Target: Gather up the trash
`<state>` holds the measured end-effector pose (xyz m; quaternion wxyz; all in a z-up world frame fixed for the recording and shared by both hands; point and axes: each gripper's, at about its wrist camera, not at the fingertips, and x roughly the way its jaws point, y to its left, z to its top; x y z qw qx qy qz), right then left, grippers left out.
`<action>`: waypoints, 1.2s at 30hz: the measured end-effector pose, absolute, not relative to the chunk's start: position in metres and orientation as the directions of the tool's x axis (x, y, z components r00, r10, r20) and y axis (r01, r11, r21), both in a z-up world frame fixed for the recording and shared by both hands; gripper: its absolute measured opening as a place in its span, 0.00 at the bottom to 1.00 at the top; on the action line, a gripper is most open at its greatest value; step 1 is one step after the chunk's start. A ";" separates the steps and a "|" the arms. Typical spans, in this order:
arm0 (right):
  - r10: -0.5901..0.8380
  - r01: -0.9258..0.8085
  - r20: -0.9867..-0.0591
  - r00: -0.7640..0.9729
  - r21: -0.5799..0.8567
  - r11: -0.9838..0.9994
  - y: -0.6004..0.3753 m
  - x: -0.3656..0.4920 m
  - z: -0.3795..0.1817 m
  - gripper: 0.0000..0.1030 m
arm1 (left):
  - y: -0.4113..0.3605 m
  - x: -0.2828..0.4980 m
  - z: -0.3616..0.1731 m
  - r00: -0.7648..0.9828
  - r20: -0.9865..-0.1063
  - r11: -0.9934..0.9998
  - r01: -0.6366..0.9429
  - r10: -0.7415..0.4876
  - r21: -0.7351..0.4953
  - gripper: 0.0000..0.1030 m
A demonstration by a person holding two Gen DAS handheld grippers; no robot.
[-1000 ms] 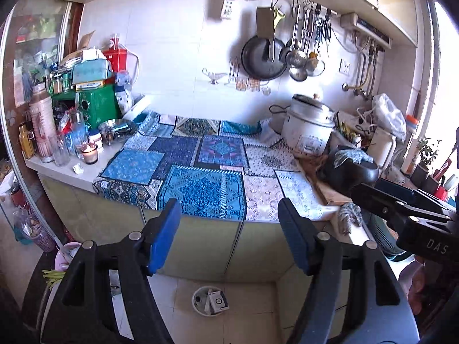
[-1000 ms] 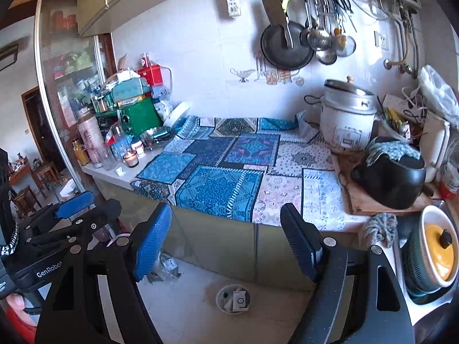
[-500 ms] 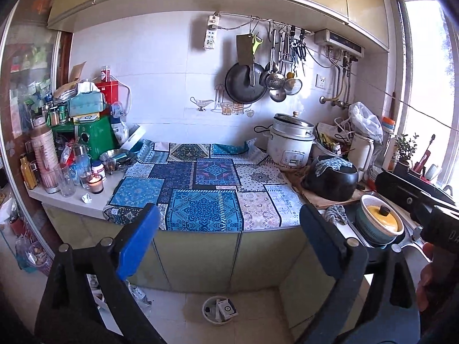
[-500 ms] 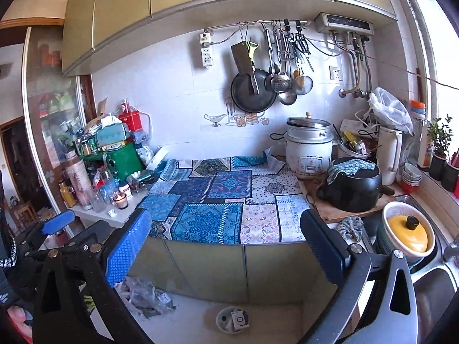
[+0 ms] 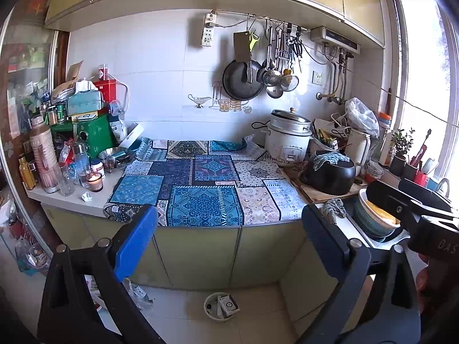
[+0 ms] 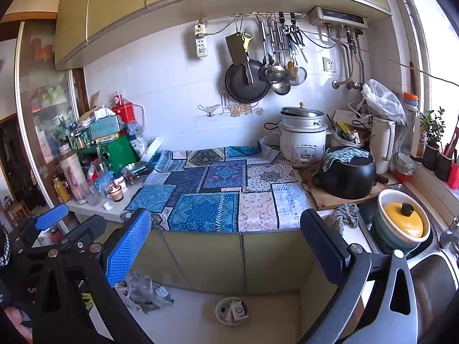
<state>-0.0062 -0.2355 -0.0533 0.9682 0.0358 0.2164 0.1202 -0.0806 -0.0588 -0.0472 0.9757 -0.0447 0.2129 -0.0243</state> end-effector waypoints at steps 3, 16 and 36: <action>0.251 -0.218 -0.411 0.876 0.126 0.968 -0.236 -0.007 -0.052 1.00 | -0.060 -0.081 -0.047 0.909 -0.412 0.995 0.026 -0.061 -0.092 0.98; 0.266 -0.233 -0.418 0.869 0.129 0.964 -0.238 -0.003 -0.050 1.00 | -0.058 -0.082 -0.047 0.912 -0.408 0.996 0.015 -0.049 -0.085 0.98; 0.273 -0.241 -0.415 0.868 0.129 0.962 -0.240 0.005 -0.047 1.00 | -0.060 -0.073 -0.043 0.914 -0.403 0.994 0.005 -0.048 -0.106 0.98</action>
